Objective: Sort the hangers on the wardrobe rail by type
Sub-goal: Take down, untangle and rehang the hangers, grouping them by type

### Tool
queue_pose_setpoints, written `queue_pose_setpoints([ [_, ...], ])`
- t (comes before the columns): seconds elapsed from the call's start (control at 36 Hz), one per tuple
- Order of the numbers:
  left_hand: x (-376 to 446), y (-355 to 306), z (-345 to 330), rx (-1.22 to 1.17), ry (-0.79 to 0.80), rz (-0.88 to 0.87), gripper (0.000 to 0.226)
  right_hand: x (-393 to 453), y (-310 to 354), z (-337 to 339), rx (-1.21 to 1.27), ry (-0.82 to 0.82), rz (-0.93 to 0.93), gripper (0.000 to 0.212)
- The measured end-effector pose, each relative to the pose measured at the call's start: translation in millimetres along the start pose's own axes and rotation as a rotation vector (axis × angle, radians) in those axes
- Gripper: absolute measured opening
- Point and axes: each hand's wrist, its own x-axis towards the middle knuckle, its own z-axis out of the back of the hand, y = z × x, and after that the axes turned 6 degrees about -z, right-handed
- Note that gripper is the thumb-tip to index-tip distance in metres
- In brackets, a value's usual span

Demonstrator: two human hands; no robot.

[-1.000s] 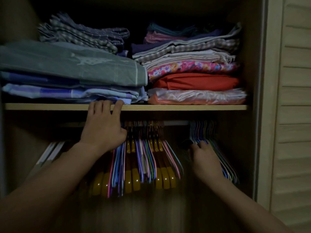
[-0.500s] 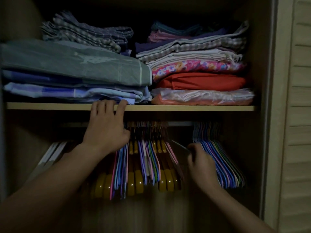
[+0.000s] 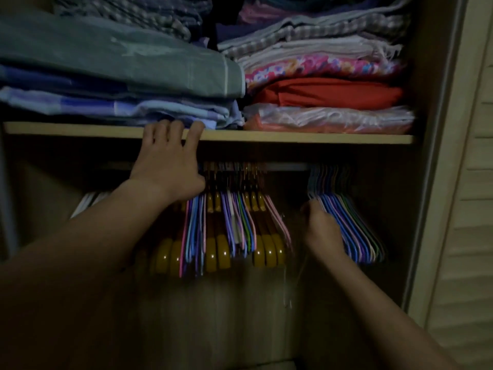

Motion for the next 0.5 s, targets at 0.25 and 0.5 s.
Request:
queue_pose_setpoints([
  [0.25,-72.6,-66.4,-14.1,-0.597,-0.142,0.133,0.078,-145.2,-60.4,5.9,0.176,0.056,-0.186,0.014],
  [0.5,-423.6,-243.8,-144.0,-1.358,0.770,0.590,0.083,-282.8,-99.4,-15.8,0.494,0.192,-0.432,0.029],
])
